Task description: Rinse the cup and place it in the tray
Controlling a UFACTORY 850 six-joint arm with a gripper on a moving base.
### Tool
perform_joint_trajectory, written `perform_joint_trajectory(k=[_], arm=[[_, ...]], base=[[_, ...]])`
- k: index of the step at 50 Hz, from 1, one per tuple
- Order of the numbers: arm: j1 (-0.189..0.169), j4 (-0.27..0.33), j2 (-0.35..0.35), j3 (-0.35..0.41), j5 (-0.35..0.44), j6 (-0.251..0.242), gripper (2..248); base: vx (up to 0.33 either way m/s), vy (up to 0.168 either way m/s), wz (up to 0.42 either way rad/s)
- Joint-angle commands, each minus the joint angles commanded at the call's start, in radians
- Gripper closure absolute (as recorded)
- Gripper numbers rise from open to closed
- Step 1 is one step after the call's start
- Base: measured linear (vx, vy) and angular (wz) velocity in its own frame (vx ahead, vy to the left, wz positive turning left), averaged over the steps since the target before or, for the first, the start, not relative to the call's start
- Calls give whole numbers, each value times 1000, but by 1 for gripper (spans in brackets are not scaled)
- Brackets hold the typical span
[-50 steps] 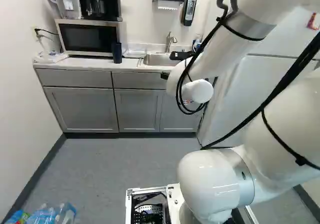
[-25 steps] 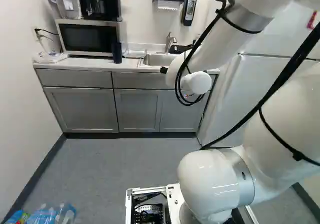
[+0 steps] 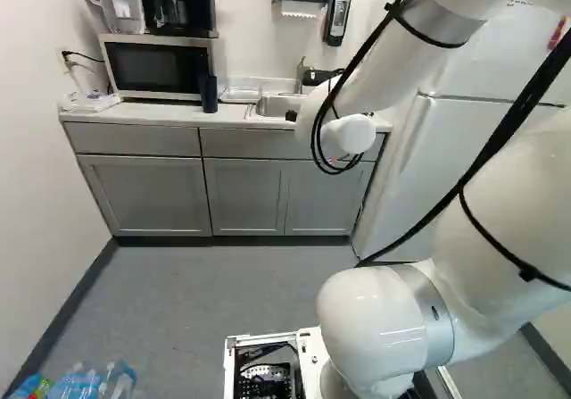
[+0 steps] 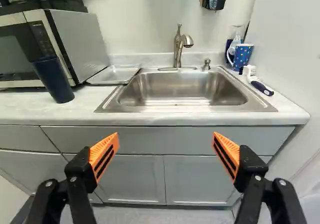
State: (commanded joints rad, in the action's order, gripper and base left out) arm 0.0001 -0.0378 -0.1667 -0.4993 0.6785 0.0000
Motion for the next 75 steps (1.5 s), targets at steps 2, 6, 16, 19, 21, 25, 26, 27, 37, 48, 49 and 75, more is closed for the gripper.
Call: perform_joint_trajectory(k=[2,6,16,19,21,25,26,27,37,48,49,75], arm=[[0,0,1,-5,-4,0,3],[0,0,2,-16,-12,0,3],[0,0,6,-42,-32,0,3],[0,0,8,-50,-38,0,3],[0,0,9,-55,-42,0,3],[0,0,11,-66,-50,0,3],[0,0,11,-69,-52,0,3],[0,0,12,-71,-54,0,3],[0,0,17,-99,-75,0,3],[0,0,23,-129,-97,0,3],[0,0,24,-131,-99,0,3],[0,0,28,-192,-155,0,3]], base=[[0,0,0],[0,0,0],[0,0,0],[0,0,0],[0,0,0],[0,0,0],[0,0,0],[0,0,0],[0,0,0],[0,0,0],[0,0,0],[0,0,0]])
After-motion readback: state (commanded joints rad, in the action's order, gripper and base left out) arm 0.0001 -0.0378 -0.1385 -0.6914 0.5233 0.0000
